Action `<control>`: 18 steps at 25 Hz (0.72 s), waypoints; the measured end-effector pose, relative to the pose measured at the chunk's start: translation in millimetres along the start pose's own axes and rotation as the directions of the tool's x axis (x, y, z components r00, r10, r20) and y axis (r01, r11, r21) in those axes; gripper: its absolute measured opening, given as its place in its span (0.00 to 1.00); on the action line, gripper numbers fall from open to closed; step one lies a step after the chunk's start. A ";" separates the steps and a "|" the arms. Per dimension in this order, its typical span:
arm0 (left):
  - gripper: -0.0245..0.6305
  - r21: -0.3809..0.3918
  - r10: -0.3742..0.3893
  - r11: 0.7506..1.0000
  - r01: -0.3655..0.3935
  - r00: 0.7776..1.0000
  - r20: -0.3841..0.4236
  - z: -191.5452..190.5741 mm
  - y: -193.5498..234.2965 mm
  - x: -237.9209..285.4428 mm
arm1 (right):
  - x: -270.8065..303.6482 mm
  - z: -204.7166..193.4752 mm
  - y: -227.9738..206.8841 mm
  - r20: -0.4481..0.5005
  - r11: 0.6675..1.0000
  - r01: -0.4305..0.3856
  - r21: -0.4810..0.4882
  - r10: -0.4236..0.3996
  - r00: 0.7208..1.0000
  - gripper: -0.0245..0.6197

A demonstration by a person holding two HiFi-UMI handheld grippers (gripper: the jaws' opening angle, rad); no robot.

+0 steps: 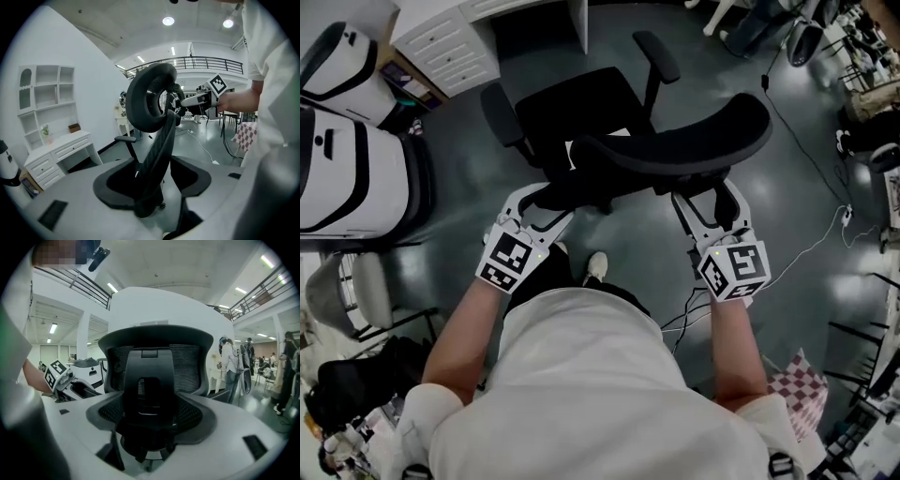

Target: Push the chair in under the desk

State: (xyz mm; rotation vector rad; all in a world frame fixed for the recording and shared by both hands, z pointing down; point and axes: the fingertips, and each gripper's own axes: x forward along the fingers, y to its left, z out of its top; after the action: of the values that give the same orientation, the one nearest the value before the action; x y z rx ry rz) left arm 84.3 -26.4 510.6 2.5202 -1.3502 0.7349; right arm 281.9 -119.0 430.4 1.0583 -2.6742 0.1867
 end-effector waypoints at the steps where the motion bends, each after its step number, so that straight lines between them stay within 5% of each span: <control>1: 0.40 0.003 0.004 1.000 -0.004 1.000 0.001 -1.0 1.3 -1.2 | 2.0 0.1 0.8 0.001 1.000 0.004 0.004 -0.004 1.000 0.55; 18: 0.38 0.013 0.020 1.000 -0.020 1.000 -0.002 -5.3 22.9 -11.7 | 26.6 8.1 13.9 -0.003 0.998 -0.066 0.007 0.066 0.998 0.55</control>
State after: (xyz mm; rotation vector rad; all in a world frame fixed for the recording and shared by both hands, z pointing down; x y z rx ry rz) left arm 58.3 -28.9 507.7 2.5185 -1.3757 0.7519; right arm 252.1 -128.1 429.8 0.9712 -2.7094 0.2096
